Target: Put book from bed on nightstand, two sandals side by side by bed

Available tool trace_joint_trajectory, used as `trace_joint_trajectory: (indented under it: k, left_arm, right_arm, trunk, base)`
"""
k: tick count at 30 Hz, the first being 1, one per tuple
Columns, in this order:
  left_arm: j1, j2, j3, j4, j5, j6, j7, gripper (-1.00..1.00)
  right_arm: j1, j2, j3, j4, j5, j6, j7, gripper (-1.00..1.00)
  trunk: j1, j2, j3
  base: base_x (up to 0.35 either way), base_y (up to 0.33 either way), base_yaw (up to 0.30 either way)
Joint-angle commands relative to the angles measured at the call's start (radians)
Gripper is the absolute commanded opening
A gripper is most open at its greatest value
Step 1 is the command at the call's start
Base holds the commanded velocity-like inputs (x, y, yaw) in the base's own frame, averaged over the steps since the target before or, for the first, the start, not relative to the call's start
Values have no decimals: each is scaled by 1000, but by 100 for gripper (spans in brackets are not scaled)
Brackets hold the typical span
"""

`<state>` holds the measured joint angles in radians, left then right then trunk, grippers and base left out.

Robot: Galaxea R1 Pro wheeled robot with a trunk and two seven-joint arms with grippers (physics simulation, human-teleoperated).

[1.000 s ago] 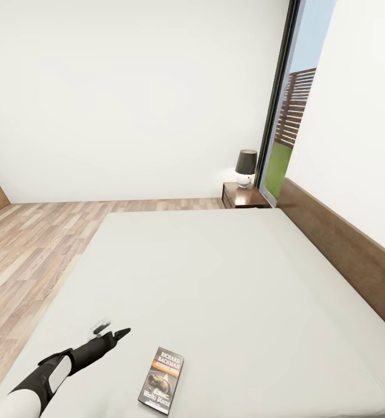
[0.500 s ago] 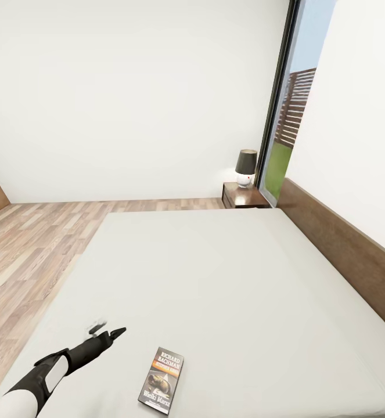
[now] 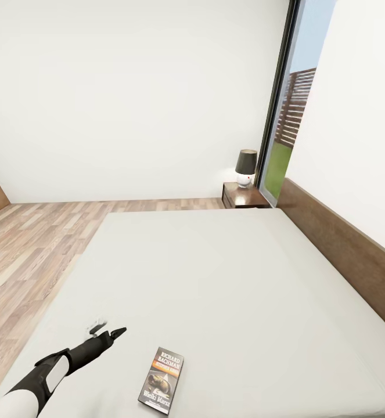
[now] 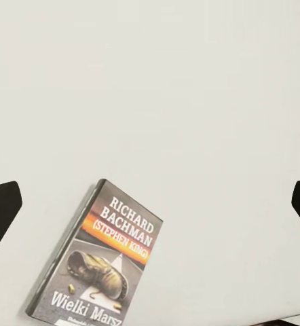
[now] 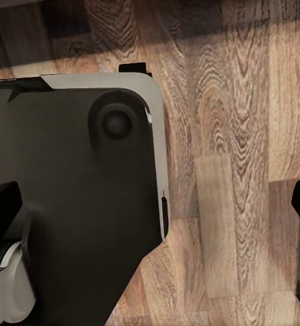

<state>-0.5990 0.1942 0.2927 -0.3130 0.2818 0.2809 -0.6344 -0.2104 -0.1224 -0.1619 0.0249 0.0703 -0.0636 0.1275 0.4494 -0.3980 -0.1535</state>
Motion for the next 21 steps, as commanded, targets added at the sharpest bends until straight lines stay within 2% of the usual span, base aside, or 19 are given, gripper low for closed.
trace_joint_trajectory:
  k: [1,21]
  left_arm:
    - [-1,0,3,0,7,10,-3,100]
    - [-1,-4,3,2,2,10,1,100]
  right_arm:
    - [-1,0,-8,3,7,-5,3,100]
    - [-1,-1,-8,4,7,-5,3,100]
  trunk:
    - [1,-2,-2]
    - [1,-2,-2]
  base:
    - [0,0,0]
    - [0,0,0]
